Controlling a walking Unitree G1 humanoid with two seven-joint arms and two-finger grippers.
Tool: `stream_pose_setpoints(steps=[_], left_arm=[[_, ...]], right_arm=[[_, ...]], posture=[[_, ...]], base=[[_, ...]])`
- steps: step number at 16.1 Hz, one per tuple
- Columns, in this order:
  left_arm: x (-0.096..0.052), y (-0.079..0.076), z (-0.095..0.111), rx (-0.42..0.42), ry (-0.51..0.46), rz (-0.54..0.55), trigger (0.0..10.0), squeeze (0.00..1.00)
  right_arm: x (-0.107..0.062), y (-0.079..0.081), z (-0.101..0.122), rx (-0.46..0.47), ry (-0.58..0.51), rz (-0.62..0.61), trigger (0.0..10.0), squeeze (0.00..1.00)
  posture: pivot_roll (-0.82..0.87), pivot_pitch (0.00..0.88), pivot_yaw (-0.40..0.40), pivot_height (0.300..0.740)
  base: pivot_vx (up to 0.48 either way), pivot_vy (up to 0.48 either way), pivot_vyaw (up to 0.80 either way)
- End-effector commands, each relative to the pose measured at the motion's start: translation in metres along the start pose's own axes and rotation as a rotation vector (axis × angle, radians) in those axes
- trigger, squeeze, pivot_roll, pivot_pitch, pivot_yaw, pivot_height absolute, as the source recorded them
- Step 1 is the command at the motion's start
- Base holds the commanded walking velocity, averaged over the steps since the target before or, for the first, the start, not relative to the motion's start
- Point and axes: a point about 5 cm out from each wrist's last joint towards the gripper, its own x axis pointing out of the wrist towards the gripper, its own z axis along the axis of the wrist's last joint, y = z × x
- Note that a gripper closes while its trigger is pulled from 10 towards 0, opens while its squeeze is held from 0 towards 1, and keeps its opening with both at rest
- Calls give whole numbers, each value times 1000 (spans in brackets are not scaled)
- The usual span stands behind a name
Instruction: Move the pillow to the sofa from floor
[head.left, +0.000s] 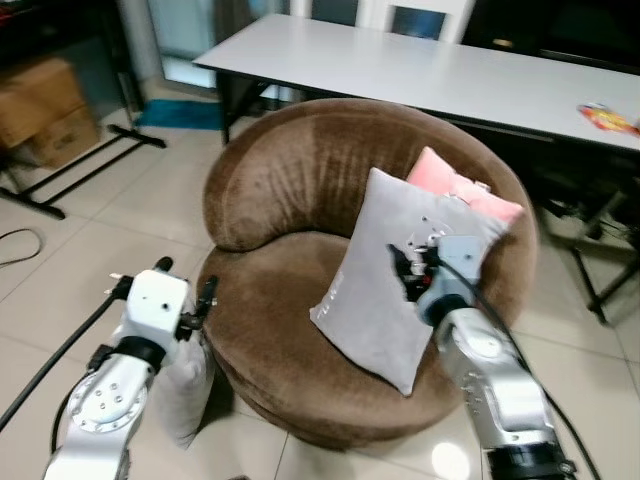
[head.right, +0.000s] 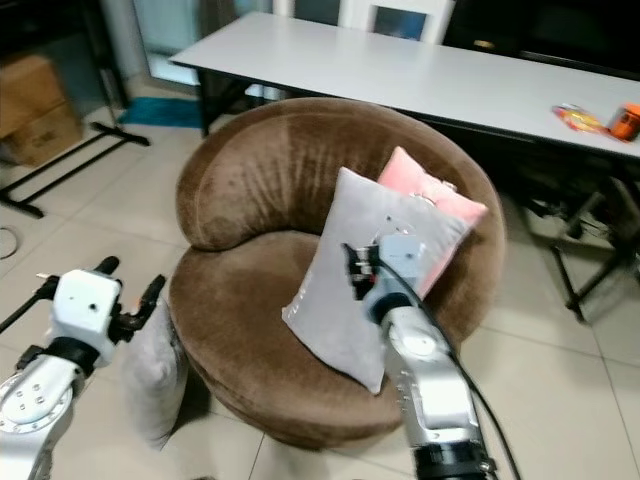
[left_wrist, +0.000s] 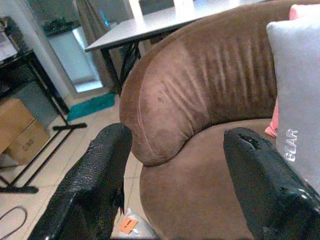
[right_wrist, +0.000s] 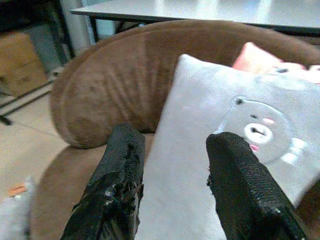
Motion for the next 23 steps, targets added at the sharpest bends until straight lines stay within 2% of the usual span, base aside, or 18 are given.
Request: stream_pose_setpoints(steps=[1,16,18,20,23], left_arm=[[-1,1,1,3,7,12,10000,0],[-3,3,-1,-9,19,17,10000,0],[-4,3,1,-10,0,13,10000,0],[-2,3,3,-21,-7,10,10000,0],[0,3,4,-23,-11,4,10000,0]], right_arm=[[-1,4,3,8,-3,5,10000,0],[-2,4,7,34,34,2,10000,0],[-2,4,7,30,34,6,10000,0],[-3,7,6,27,36,32,10000,0],[-3,6,2,26,47,-5,10000,0]], posture=[[-75,0,-53,740],[-67,0,-55,740],[-66,0,-54,740],[-65,0,-51,740],[-64,0,-46,740]], base=[[0,401,0],[0,412,0],[0,0,0],[0,0,769],[193,0,533]])
